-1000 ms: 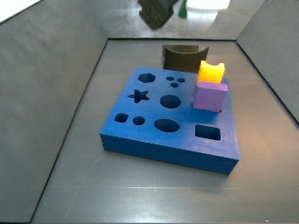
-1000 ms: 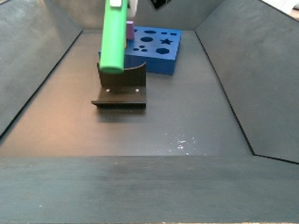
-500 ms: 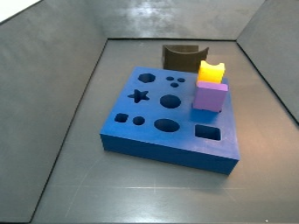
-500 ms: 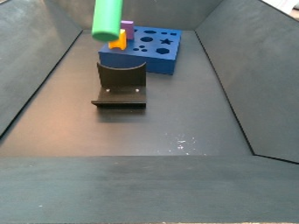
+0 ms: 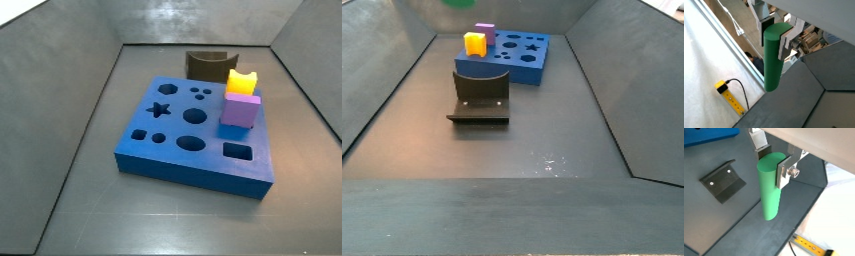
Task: Pick up the oval object. Move up. Place the oval object on the fixture. Regrasp the oval object. Move to above the board. Insert the oval object.
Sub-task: Move to above the board.
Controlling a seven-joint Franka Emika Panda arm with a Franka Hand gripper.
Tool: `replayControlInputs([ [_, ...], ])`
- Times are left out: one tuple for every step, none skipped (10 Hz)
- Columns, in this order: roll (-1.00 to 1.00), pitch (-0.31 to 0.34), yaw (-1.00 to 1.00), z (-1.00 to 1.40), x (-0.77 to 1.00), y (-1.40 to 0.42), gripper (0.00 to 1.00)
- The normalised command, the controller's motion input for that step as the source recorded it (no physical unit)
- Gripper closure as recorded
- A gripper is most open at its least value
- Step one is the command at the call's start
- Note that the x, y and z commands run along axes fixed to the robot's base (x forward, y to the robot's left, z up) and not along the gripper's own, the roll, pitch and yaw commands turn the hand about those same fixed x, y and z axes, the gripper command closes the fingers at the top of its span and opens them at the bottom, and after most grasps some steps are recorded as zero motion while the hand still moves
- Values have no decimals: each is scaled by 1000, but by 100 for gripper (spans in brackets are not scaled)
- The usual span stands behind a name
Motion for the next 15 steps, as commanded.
replayControlInputs([
  [-52, 126, 100, 254, 13, -20, 100],
  [-591, 74, 1000, 1, -514, -1000, 100],
  [-583, 66, 1000, -3, -507, -1000, 100],
  [-567, 38, 1000, 3, -495, -1000, 100],
  [-552, 1, 1000, -10, -482, -1000, 100],
  [-536, -27, 1000, 1, -467, -1000, 100],
  [-522, -53, 1000, -1, -454, -1000, 100],
  [-503, -87, 1000, 3, -434, -1000, 100],
  [-487, -113, 1000, 16, -419, -1000, 100],
  [-470, -140, 1000, 21, -404, -1000, 100],
  [-454, -167, 1000, 28, -287, -742, 100],
  [-433, -203, 1000, 27, -139, -381, 100],
  [-422, -231, 1000, 11, -69, -180, 100],
  [-405, -274, 1000, 6, -54, -69, 100],
  [-388, -311, 1000, 8, -63, -36, 100],
])
